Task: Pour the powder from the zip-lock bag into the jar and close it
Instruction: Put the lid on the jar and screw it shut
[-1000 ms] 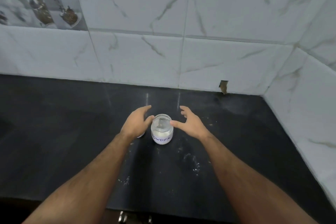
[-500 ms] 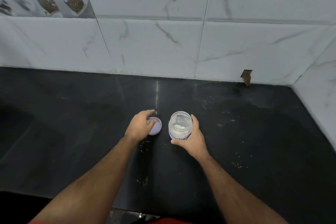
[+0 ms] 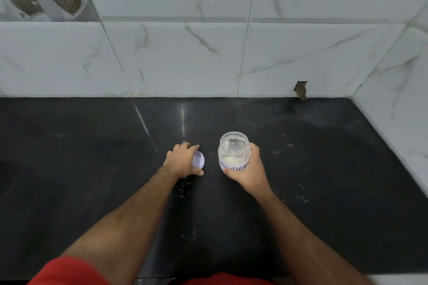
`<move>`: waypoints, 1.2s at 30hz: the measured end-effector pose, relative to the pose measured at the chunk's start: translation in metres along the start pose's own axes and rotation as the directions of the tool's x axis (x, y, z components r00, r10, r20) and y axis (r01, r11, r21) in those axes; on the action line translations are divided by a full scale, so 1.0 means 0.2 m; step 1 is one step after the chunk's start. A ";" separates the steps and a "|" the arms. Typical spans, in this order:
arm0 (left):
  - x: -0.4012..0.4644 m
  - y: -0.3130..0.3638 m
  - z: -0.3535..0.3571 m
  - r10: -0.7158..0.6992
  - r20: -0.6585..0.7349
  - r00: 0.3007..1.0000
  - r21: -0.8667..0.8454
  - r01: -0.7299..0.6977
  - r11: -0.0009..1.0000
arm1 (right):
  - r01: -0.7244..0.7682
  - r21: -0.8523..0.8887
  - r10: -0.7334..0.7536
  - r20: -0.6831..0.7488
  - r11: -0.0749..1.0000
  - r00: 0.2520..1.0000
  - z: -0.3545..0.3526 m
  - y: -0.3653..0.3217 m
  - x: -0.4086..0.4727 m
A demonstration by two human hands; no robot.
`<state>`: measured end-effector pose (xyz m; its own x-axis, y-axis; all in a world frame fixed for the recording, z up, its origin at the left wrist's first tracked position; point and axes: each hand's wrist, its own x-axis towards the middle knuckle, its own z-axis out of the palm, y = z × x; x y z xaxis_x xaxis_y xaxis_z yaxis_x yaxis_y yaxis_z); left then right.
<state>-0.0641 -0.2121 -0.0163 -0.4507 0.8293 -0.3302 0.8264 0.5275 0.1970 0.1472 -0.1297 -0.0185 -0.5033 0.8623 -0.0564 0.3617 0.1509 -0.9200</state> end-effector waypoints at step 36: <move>-0.09 0.27 -0.35 0.208 0.028 0.978 -0.841 -0.090 0.534 | -0.074 -0.047 0.082 0.177 0.996 0.981 -0.02 -0.20 -0.06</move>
<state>-0.0354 -0.1854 0.0650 -0.2590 0.9157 -0.3074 0.1978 0.3618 0.9110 0.1429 -0.1442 0.0209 -0.6027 0.7728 -0.1989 0.4343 0.1086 -0.8942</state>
